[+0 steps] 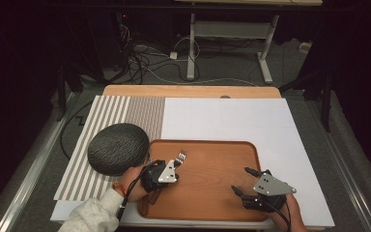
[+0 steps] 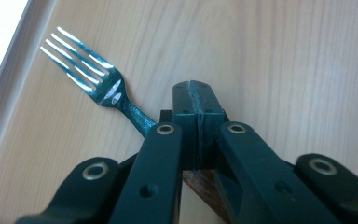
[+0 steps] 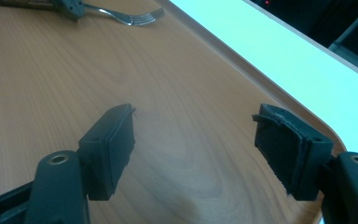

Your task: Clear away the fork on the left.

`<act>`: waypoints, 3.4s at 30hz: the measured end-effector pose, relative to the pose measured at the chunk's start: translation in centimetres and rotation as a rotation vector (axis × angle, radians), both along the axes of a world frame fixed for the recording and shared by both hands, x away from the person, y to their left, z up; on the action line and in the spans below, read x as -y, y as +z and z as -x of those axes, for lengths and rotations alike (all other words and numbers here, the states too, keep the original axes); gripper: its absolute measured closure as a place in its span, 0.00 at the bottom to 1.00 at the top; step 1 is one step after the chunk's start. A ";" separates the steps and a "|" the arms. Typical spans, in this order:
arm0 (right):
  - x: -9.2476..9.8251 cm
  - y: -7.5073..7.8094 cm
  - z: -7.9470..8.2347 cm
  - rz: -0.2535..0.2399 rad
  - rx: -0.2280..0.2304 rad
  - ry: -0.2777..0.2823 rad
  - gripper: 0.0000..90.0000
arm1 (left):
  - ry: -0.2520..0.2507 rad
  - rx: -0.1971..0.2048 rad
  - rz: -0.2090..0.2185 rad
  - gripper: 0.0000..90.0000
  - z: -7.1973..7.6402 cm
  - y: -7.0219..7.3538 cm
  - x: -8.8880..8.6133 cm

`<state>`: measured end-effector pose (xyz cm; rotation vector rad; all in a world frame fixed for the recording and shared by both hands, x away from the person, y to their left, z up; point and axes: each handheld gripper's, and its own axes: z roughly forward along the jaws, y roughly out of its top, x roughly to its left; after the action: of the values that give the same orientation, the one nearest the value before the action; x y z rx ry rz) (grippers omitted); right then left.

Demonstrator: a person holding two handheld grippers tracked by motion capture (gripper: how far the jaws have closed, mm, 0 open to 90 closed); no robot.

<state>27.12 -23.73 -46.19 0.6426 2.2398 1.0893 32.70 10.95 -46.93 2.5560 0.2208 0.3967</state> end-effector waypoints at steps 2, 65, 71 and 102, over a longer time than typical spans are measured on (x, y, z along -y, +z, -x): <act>-0.1 0.0 0.0 0.002 0.002 0.005 0.32 | 0.009 0.000 0.000 0.96 0.1 0.0 -0.4; -0.3 0.1 0.3 0.001 0.018 0.008 0.32 | 0.087 0.133 0.185 0.81 1.9 1.6 -3.8; -0.4 0.1 0.3 0.002 0.021 0.007 0.32 | 0.094 0.176 0.183 0.53 2.1 2.0 -3.8; -0.5 0.3 0.6 -0.005 0.054 0.010 0.31 | 0.176 0.354 0.233 0.20 3.3 2.7 -6.6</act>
<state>26.56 -23.25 -45.86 0.5977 2.1973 1.1039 29.36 17.59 -44.21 2.2010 0.3385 0.8289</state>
